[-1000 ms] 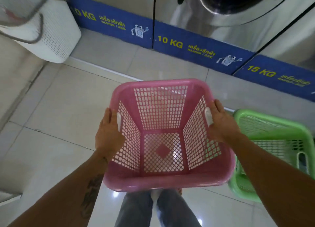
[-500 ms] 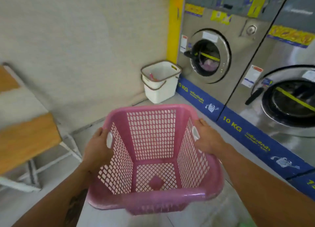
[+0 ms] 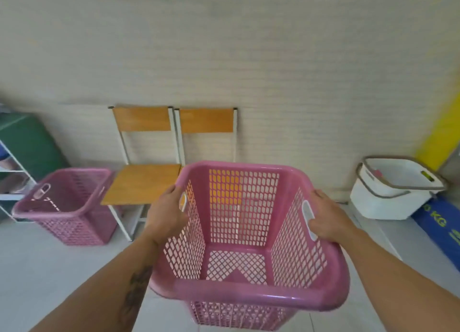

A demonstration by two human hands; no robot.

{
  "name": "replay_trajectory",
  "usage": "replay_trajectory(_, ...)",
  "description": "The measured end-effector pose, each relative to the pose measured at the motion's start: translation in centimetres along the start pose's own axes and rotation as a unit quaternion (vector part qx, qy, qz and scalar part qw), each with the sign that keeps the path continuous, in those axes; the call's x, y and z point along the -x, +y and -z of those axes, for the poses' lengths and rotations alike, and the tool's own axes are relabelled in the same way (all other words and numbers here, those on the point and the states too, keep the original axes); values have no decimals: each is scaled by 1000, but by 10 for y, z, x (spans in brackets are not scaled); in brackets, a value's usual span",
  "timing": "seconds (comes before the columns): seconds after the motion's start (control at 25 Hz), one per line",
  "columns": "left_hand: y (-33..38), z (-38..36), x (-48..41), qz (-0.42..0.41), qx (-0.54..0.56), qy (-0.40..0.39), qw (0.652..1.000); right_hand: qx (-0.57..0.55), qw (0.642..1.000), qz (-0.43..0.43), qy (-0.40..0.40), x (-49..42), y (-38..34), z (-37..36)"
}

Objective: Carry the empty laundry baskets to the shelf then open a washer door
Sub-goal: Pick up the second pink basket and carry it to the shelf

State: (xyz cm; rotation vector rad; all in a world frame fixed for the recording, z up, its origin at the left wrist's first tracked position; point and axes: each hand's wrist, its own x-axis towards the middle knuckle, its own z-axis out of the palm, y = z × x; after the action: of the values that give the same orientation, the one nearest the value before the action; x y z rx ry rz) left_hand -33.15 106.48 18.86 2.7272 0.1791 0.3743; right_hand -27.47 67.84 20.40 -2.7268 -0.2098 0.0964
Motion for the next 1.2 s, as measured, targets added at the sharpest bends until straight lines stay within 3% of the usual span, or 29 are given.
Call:
replay_trajectory(0.4, -260, 134, -45, 153, -30, 62, 986, -13, 989, 141, -44, -149, -294, -111)
replay_trajectory(0.56, -357, 178, -78, 203, -94, 99, 970, -30, 975, 209, -74, -228, -406, -158)
replay_trajectory(0.88, -520, 261, -142, 251, -152, 160, 943, -32, 948, 305, -85, -344, -615, -211)
replay_trajectory(1.2, -717, 304, -231, 224, -131, 158, 953, 15, 967, 247, -63, -407, -778, -295)
